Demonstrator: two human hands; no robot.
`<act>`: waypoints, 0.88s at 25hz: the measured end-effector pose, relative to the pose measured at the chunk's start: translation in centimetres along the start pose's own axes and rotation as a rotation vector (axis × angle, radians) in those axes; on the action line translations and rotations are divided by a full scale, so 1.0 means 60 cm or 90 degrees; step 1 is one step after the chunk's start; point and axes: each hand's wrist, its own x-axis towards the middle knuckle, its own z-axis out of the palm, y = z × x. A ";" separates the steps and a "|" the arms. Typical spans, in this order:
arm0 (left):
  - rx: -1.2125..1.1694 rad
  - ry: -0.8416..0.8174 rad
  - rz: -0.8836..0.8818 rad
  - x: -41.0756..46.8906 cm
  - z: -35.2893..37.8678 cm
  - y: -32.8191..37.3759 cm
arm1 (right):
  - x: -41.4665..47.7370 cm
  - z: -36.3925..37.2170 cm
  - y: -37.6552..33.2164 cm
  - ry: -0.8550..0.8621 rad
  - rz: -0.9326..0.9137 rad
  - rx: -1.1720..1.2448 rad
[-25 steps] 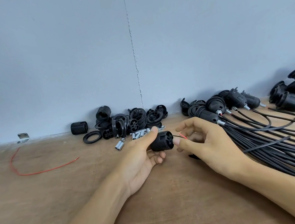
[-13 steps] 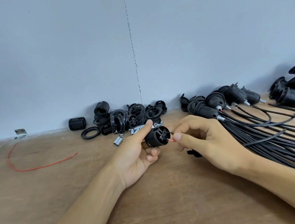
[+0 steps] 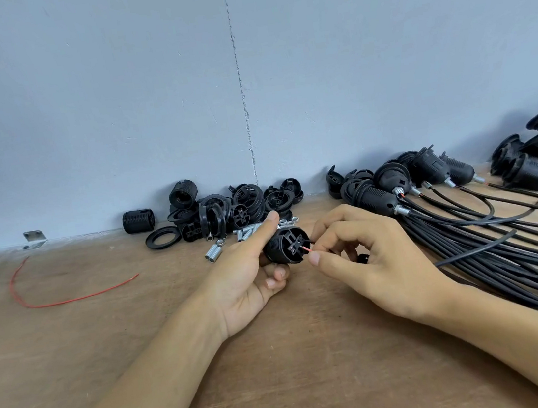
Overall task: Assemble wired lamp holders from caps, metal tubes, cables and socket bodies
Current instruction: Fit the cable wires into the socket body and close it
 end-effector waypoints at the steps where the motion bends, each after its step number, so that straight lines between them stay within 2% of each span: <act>1: 0.005 -0.001 0.004 -0.001 0.001 -0.001 | 0.000 0.001 0.000 0.001 0.003 -0.009; 22: 0.048 0.034 0.038 -0.007 0.011 -0.003 | 0.000 0.002 0.000 -0.019 0.042 -0.047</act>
